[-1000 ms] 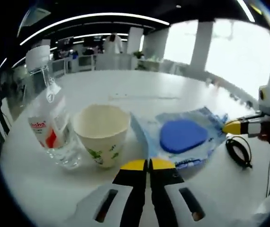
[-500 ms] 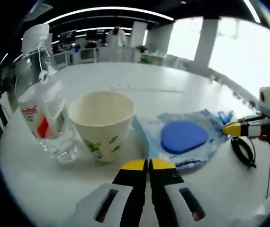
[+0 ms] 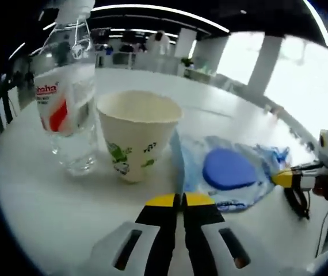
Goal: Arrange the tabletop items into an orderly group along one side of the table until the central work area is clear of visible clutter.
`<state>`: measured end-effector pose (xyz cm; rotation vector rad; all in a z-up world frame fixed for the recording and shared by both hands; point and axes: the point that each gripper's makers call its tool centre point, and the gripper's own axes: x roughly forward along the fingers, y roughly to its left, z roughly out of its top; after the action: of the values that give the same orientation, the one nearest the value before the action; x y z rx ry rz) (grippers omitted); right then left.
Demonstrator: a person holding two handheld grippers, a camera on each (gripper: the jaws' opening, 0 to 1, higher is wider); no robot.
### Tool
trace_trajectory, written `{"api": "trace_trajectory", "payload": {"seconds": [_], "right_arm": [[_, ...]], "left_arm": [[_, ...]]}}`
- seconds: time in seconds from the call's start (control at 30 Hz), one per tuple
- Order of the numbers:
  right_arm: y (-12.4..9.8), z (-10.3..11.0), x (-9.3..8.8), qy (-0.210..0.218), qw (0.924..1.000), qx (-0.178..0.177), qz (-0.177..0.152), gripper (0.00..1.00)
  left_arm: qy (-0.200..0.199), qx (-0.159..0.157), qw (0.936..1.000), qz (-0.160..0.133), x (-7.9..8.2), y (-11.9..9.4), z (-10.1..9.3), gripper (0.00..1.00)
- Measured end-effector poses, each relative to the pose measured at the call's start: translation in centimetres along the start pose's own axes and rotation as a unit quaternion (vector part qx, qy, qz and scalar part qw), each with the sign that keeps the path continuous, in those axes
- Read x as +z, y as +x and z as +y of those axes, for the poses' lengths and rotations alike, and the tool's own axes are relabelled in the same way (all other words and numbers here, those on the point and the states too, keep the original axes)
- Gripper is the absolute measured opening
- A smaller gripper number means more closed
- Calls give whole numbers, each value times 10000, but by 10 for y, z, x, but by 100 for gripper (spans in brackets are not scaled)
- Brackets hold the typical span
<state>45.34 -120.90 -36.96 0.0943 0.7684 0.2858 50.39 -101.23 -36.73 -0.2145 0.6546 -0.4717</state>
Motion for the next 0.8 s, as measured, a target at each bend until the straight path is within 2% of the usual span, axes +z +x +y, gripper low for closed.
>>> {"api": "trace_trajectory", "payload": {"seconds": [0.07,0.13,0.5,0.57,0.6,0.67,0.73,0.8], "right_arm": [[1,0,-1,-119,9999,-54,-10,0],[2,0,-1,-135,9998,-137,-8,0],[2,-1,-1,14,9999,-106,-10,0],[1,-1,-1,24,9999,-60,-76,1],[-3,-1,5,-37,9996,-75,-262,4],[-10,1,12,-201,9990,-139,-376,22],[-20,6,18,-388,9979,-237,-461,38],[-31,16,19,-381,9980,-61,-508,38]], "left_arm": [[25,-4,10000,-83,-3,-2,0,0],[298,37,9994,-165,-2,-1,-1,0],[519,228,9983,-97,-2,-1,-4,0],[331,270,9991,19,-1,-1,-2,0],[-36,216,9997,70,-2,-2,-3,1],[-343,65,9994,59,1,-6,-7,11],[-10,94,9992,-382,18,-14,-8,30],[135,76,9991,-385,18,-24,-15,46]]}}
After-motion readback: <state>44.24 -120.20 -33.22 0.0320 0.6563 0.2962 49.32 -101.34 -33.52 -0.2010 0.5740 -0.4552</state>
